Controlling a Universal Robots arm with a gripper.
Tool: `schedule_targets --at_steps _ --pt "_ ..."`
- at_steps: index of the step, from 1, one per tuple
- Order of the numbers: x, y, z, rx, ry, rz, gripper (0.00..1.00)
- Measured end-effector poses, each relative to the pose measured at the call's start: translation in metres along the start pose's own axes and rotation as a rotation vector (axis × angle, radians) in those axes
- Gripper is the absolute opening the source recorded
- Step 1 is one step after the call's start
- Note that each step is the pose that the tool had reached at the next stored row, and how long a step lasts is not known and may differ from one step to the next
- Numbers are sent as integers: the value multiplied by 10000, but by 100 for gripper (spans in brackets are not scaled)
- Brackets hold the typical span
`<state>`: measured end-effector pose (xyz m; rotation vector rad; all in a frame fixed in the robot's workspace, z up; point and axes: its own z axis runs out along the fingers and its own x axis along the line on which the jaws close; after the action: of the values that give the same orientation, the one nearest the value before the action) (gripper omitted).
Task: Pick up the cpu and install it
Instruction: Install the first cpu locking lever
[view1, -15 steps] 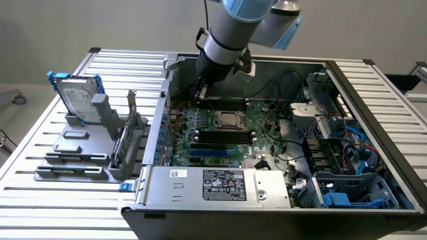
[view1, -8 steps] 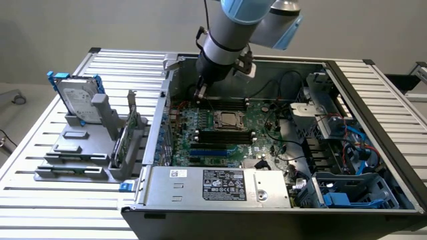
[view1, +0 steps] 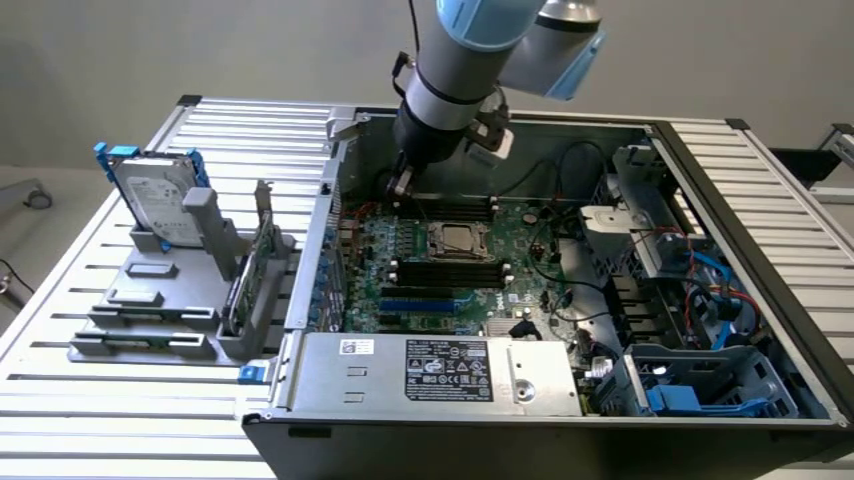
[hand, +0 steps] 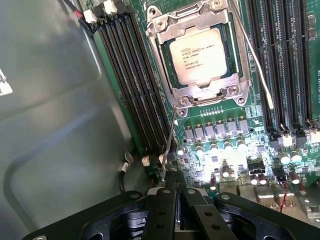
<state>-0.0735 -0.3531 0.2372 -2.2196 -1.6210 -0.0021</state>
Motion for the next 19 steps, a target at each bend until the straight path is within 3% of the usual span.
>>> schedule_targets --at_steps 4,6,8,11,14,19 --pt "0 0 1 -233 149 253 11" --pt "4 -1 1 -397 232 352 11" --pt "11 -3 3 -610 328 414 11" --pt "23 -6 6 -984 474 429 11" --pt "33 -10 10 -1408 635 417 11" --pt "43 -12 14 -2231 933 328 11"
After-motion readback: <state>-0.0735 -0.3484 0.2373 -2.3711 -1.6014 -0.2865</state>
